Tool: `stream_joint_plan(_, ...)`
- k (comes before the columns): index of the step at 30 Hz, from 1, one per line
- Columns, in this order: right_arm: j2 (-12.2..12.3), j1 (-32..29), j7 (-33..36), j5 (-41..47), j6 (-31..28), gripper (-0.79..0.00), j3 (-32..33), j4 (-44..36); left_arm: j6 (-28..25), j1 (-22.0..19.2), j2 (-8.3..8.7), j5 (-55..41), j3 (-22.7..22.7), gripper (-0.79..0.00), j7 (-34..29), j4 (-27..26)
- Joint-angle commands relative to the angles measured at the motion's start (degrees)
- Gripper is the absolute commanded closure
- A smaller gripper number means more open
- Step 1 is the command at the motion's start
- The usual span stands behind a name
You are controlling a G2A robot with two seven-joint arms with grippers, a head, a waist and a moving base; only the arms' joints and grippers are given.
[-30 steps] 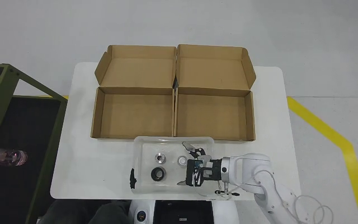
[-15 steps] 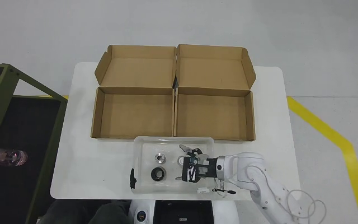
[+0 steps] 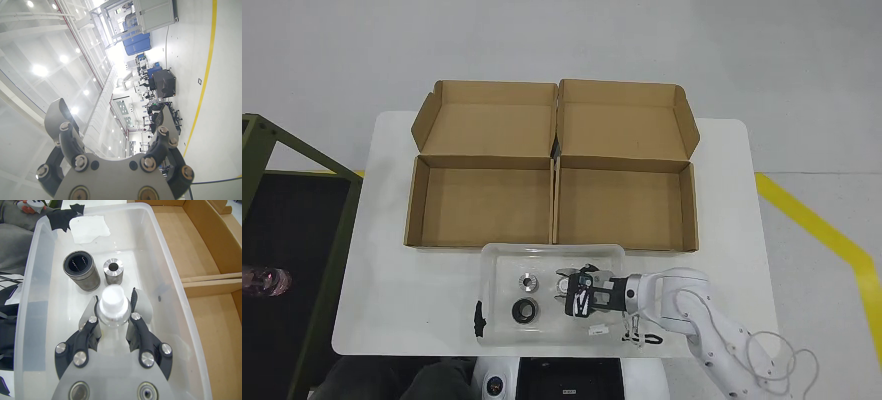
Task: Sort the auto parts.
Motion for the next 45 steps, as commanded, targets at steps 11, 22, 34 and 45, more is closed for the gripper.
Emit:
stream_joint_plan(11,0.3,1.0,-2.4,4.1,-2.1,0.0,-0.1,-1.5,0.0,0.0,0.0,0.0,0.0,-0.785,0.0,0.0)
stream_joint_plan(22,1.2,0.5,-3.5,10.2,-4.0,0.0,3.6,-5.8,0.0,0.0,0.0,0.0,0.0,-0.785,0.0,0.0)
stream_joint_plan(34,2.4,0.8,-4.9,17.0,-3.9,0.0,10.3,-7.6,0.0,0.0,0.0,0.0,0.0,-0.785,0.0,0.0)
stream_joint_plan(45,3.3,1.5,-4.7,21.0,-1.5,0.0,16.8,-5.8,0.0,0.0,0.0,0.0,0.0,-0.785,0.0,0.0)
